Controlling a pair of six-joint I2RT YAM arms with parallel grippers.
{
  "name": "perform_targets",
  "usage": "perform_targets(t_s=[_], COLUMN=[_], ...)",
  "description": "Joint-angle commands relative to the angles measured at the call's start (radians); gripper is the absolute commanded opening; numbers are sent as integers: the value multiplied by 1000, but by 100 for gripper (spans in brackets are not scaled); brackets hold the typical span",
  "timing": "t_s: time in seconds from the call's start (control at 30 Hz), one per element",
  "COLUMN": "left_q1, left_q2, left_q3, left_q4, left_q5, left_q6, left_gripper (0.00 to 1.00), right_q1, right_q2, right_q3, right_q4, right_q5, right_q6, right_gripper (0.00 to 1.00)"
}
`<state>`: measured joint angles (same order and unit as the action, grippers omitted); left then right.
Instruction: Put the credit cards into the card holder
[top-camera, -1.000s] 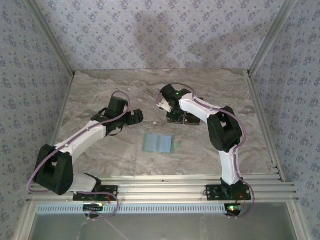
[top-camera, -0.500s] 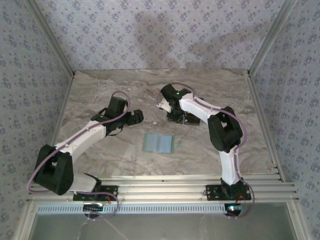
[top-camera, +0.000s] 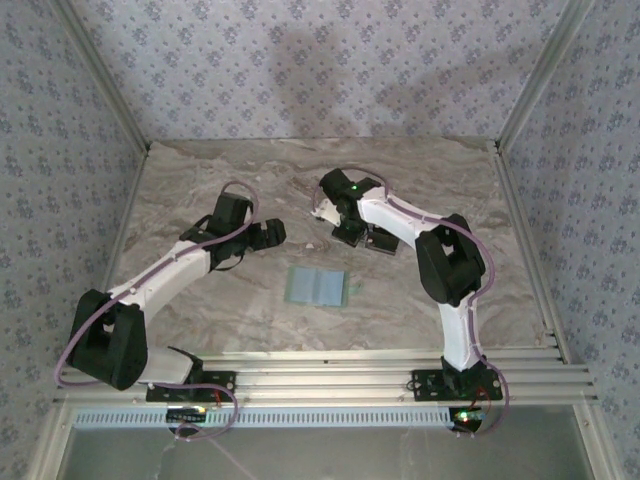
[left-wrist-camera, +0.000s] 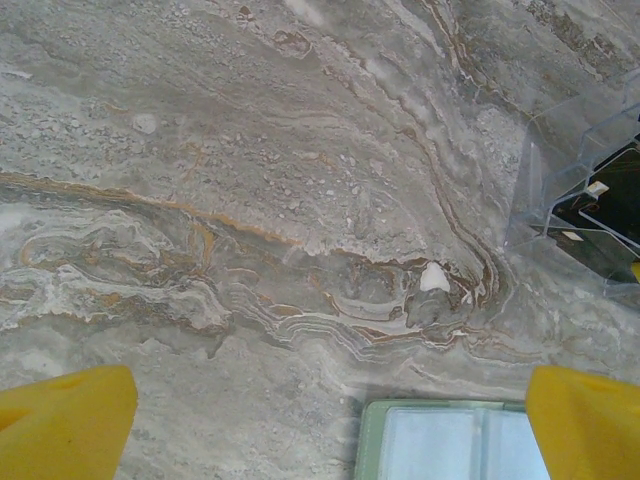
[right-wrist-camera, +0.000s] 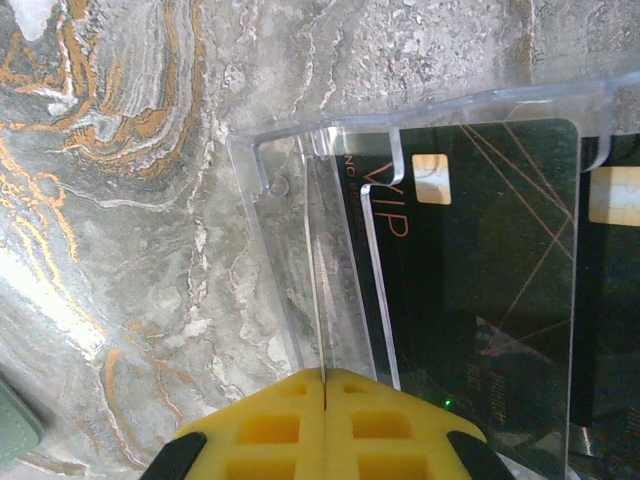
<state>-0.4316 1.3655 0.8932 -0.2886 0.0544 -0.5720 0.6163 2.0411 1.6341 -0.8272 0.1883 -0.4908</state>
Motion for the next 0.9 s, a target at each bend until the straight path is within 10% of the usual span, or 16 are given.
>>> perform_targets(t_s=[0.0,0.53,0.87], left_q1=[5,7,-20], left_q2=[5,9,43], left_q3=[5,-16,11], left_q4=[7,25,-43], left_q5=[22,28,31], left_q6=[12,23,80], left_gripper=[100,100,100], right_q1=[9,55,140], right_q2=[-20,-154,-303], right_q3=[45,73,-42], right_q4=[-52,-41,-34], right_q5=[13,46,41], right_q6=[-13,63,371], right_gripper=[0,0,0])
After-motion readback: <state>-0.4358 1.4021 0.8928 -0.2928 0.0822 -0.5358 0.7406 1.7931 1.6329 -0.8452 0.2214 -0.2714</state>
